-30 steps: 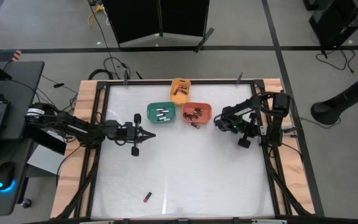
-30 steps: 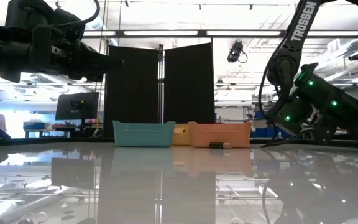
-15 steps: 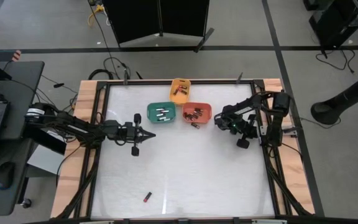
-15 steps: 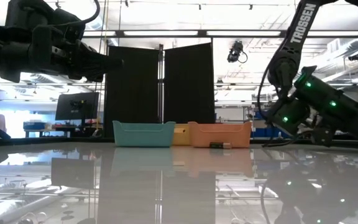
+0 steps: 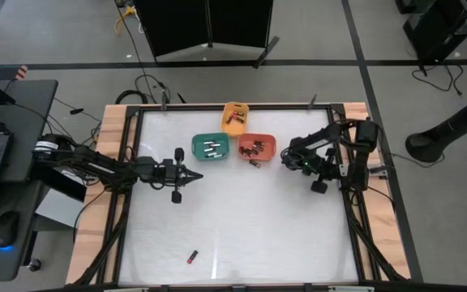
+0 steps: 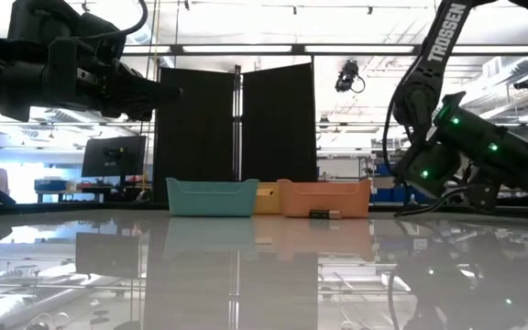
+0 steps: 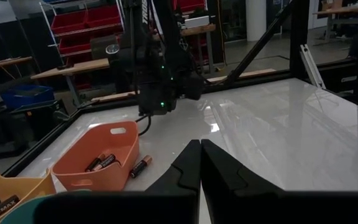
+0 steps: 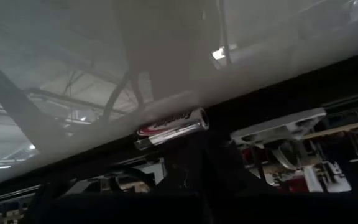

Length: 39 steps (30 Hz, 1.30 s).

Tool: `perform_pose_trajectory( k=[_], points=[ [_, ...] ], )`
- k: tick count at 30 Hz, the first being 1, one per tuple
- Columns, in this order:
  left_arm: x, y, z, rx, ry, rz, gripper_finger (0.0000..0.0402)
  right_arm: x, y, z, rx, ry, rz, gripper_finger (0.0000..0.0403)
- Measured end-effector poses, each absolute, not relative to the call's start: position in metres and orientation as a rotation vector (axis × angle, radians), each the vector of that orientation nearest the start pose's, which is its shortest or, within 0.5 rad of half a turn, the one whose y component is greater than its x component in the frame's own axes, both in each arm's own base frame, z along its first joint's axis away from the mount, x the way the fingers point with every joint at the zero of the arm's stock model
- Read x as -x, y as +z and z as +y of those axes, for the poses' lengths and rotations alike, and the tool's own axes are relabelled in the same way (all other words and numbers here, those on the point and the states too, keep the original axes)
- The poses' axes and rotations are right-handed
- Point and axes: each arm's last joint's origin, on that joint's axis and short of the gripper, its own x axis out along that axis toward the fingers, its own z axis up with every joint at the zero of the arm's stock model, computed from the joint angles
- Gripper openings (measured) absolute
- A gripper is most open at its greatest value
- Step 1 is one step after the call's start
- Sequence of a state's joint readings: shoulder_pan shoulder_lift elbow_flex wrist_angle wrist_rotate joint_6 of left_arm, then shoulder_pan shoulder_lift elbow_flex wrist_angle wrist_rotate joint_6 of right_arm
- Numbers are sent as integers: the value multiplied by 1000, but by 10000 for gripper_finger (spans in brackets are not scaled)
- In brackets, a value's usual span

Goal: Sort batteries
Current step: Put the silver battery into the green bin

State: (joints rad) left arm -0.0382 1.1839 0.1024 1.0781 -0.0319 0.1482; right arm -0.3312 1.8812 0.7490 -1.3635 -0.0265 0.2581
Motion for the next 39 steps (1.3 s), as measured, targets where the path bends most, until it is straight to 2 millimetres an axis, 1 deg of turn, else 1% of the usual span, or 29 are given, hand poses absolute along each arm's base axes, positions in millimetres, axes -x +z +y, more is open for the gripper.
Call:
perform_pose_trajectory(
  k=[7, 13, 17, 20, 24, 32, 36, 39],
  points=[
    [-185, 160, -6, -148, -6, 4, 17, -169, 98, -67, -597, -442, 2428, 8],
    [-185, 160, -6, -148, -7, 4, 17, -155, 91, -68, -659, -418, 2437, 7],
    [-185, 160, -6, -148, -7, 3, 17, -156, 91, -68, -663, -410, 2433, 7],
    [-185, 160, -6, -148, -7, 3, 17, -161, 93, -68, -644, -397, 2428, 7],
    [-185, 160, -6, -148, -6, 2, 17, -172, 96, -66, -613, -383, 2386, 7],
    [-185, 160, -6, -148, -6, 2, 17, -195, 115, -61, -522, -364, 2344, 8],
    [-185, 160, -6, -148, -6, 2, 17, -200, 129, -55, -419, -339, 2294, 11],
    [-185, 160, -6, -148, -6, 2, 17, -199, 137, -53, -264, -302, 2260, 13]
  ],
)
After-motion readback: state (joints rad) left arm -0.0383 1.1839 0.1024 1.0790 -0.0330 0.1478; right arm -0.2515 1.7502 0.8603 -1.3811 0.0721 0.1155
